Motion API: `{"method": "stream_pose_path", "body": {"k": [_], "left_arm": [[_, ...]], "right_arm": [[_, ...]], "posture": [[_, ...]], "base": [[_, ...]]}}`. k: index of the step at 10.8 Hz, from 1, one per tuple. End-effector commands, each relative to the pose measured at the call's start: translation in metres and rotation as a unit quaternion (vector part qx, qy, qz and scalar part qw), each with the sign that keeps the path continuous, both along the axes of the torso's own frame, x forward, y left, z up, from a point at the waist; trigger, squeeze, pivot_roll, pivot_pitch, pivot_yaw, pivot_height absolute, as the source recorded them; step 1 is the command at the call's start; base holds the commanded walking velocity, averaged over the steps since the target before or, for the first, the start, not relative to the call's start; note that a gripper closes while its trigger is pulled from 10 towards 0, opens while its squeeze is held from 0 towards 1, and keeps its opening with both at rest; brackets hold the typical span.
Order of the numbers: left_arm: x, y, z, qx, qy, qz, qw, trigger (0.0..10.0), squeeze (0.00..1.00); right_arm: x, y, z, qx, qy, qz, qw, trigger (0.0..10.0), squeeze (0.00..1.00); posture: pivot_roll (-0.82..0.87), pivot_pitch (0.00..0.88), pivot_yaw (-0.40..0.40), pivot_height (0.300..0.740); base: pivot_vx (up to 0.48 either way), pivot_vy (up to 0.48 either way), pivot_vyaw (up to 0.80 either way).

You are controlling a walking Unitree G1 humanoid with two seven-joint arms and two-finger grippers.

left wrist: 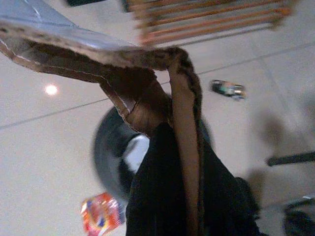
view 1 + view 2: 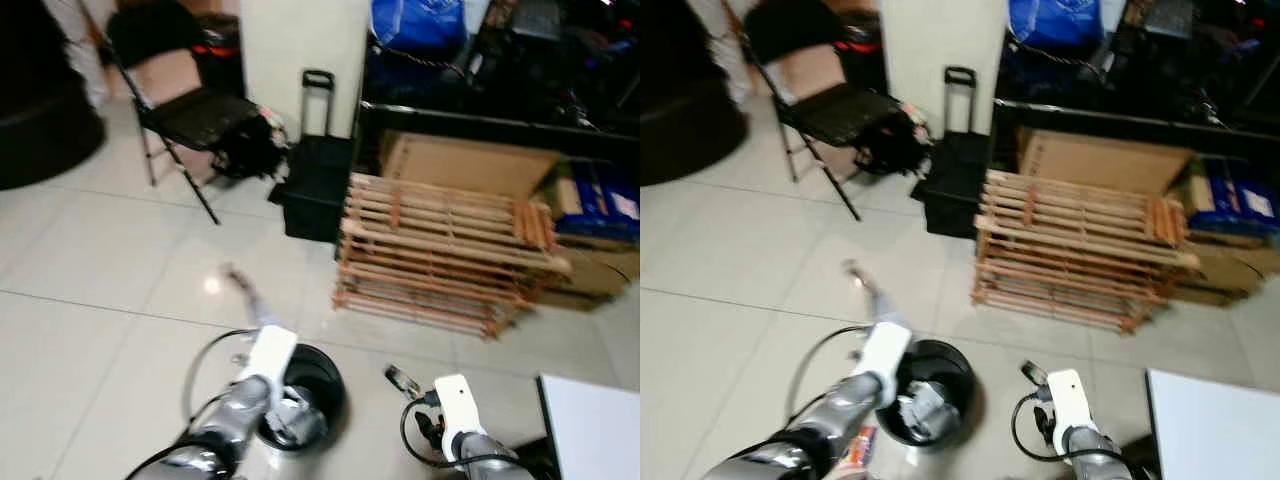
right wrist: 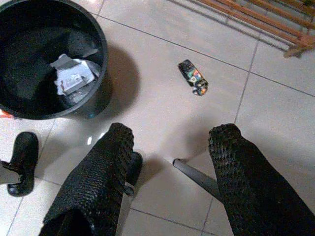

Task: Picking trash to rubbish bin

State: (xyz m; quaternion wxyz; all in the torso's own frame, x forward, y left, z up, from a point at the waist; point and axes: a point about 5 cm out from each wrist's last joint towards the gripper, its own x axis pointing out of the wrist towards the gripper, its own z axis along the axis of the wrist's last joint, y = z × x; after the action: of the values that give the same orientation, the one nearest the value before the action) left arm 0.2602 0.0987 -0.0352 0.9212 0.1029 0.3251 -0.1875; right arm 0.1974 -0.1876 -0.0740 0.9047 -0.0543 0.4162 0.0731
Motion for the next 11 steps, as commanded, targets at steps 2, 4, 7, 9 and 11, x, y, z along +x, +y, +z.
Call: {"method": "stream_pose_path", "body": {"k": [2, 4, 7, 9, 11], "left_arm": [[-0.001, -0.026, 0.003, -0.007, 0.003, -0.054, 0.999, 10.0, 0.00], [-0.007, -0.047, 0.004, -0.022, 0.006, -0.094, 0.995, 10.0, 0.00], [-0.010, -0.050, 0.002, -0.017, 0.007, -0.097, 0.995, 10.0, 0.00], [-0.008, -0.044, 0.002, -0.016, 0.003, -0.084, 0.996, 10.0, 0.00], [-0.006, -0.043, 0.004, -0.016, 0.001, -0.079, 0.997, 10.0, 0.00]], "right_arm": [[-0.005, -0.007, -0.001, -0.001, -0.002, -0.004, 1.000, 10.0, 0.00], [-0.010, -0.007, -0.003, 0.000, -0.002, -0.004, 1.000, 10.0, 0.00], [-0.013, -0.007, -0.004, 0.001, 0.000, -0.006, 1.000, 10.0, 0.00], [-0.014, -0.007, -0.005, 0.002, 0.001, -0.006, 1.000, 10.0, 0.00], [-0.013, -0.005, -0.005, 0.004, 0.000, -0.004, 1.000, 10.0, 0.00]], "posture": [[-0.05, 0.133, -0.075, 0.740], [-0.07, 0.162, -0.074, 0.740], [-0.07, 0.174, -0.069, 0.740], [-0.06, 0.173, -0.069, 0.740], [-0.06, 0.170, -0.070, 0.740]], "base": [[0.000, 0.000, 0.00], [0.000, 0.000, 0.00], [0.000, 0.000, 0.00], [0.000, 0.000, 0.00], [0.000, 0.000, 0.00]]}}
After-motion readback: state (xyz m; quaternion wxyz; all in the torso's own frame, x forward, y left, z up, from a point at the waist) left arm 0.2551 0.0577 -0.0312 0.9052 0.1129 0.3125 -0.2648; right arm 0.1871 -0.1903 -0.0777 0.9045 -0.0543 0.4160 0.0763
